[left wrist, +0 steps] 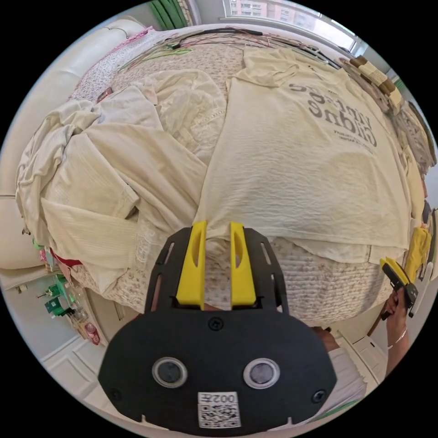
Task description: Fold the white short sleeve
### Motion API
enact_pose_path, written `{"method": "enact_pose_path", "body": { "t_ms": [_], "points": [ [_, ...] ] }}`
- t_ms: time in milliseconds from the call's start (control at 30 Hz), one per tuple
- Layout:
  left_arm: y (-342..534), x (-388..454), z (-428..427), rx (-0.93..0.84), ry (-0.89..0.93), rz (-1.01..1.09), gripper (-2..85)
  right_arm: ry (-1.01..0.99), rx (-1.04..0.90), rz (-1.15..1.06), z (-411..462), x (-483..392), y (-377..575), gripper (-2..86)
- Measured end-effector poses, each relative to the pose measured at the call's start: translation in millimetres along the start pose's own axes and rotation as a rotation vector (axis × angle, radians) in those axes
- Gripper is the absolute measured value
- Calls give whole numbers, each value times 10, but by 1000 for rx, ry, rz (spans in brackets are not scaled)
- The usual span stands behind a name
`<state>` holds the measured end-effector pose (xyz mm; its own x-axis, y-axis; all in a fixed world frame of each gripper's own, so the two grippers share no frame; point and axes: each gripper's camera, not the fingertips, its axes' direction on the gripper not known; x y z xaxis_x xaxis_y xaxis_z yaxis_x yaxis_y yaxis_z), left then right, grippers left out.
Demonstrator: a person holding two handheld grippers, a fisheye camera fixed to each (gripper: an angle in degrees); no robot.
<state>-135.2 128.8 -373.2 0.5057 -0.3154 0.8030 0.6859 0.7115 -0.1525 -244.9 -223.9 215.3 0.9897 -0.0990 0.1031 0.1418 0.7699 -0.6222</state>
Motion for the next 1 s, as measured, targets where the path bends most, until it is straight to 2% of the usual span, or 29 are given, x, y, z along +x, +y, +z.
{"method": "enact_pose_path", "body": {
  "t_ms": [233, 533, 667, 767, 900, 1000],
  "points": [
    [-80, -191, -23, 11, 87, -53, 33, 18, -16, 30, -80, 277, 195, 84],
    [-255, -190, -641, 159, 274, -31, 17, 101, 233, 49, -837, 369, -22, 59],
    [-497, 49, -910, 273, 283, 64, 15, 101, 366, 64, -861, 644, -629, 63],
    [-796, 363, -973, 342, 321, 126, 15, 41, 422, 120, -763, 987, -1259, 63],
    [-1253, 877, -929, 340, 399, 159, 17, -219, 418, 326, -552, 1695, -2194, 57],
    [-1567, 1374, -855, 353, 462, 199, 18, -332, 405, 415, -361, 2072, -2741, 56]
  ]
}}
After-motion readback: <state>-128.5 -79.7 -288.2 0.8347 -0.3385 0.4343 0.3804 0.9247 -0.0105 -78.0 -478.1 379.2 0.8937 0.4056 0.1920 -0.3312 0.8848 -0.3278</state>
